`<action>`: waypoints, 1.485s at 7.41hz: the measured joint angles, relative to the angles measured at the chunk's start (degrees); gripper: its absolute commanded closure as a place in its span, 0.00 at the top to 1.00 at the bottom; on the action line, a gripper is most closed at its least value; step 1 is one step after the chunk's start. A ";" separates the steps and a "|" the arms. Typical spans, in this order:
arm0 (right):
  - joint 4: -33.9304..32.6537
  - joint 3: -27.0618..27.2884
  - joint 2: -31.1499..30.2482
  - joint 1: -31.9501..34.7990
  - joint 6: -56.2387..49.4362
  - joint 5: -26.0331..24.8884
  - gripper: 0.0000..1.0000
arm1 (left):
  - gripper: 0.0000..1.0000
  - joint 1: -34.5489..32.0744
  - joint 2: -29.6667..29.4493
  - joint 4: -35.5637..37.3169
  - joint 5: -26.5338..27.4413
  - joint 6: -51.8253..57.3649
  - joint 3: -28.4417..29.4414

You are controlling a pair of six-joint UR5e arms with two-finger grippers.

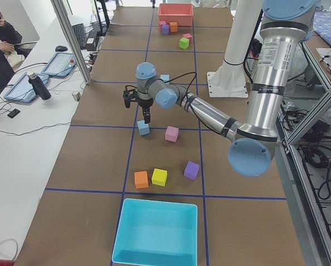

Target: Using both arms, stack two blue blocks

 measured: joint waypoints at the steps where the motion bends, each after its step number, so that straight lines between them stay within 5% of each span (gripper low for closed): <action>1: 0.05 0.09 -0.51 0.27 -0.15 -0.02 1.00 | 0.98 1.97 -1.53 -0.68 0.98 -1.56 2.54; 5: 0.08 0.29 -0.58 0.42 0.17 -0.07 1.00 | 0.98 4.28 -7.17 -4.77 1.63 -1.74 13.75; 11: 0.08 0.29 -0.75 0.34 0.59 -0.08 1.00 | 0.98 4.55 -7.60 -6.29 1.47 5.19 18.35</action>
